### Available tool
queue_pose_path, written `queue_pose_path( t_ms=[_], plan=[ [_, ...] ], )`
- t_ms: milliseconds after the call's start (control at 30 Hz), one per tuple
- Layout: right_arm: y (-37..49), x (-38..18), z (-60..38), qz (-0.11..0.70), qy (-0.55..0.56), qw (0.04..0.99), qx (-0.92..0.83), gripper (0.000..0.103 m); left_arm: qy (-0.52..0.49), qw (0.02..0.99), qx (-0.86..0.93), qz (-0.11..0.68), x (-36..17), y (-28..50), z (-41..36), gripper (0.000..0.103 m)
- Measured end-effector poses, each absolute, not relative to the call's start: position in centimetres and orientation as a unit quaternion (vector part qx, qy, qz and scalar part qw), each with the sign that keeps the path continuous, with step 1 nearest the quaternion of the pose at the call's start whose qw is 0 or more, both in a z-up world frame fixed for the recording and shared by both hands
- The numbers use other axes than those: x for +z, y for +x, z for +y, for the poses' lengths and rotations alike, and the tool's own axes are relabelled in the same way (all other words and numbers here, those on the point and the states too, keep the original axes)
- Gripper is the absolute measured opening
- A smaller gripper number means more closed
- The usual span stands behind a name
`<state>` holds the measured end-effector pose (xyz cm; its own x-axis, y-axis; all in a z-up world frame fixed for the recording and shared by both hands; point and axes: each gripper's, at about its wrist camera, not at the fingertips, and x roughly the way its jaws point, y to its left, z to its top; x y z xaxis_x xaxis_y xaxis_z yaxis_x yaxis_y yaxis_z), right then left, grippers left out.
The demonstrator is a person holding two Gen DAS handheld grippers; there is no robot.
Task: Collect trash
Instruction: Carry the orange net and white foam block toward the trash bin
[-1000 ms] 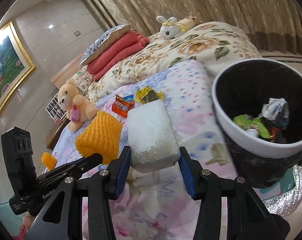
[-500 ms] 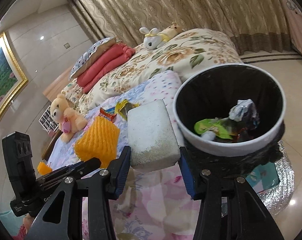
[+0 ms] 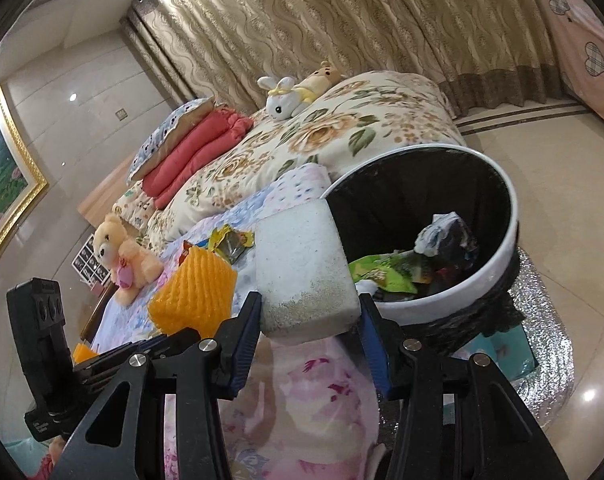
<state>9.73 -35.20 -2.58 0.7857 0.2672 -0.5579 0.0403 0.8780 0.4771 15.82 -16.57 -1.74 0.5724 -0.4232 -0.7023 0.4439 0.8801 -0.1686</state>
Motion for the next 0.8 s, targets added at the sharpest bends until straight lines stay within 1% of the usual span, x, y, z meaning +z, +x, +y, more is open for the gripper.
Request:
queue_pose_path(
  t_ms=[800],
  plan=[
    [9.4, -2.0, -39.9, 0.313, 0.246, 0.917, 0.018, 0.049, 0.042, 0.878, -0.276, 0.389, -1.2, 17.0, -22.5, 0.013]
  ],
)
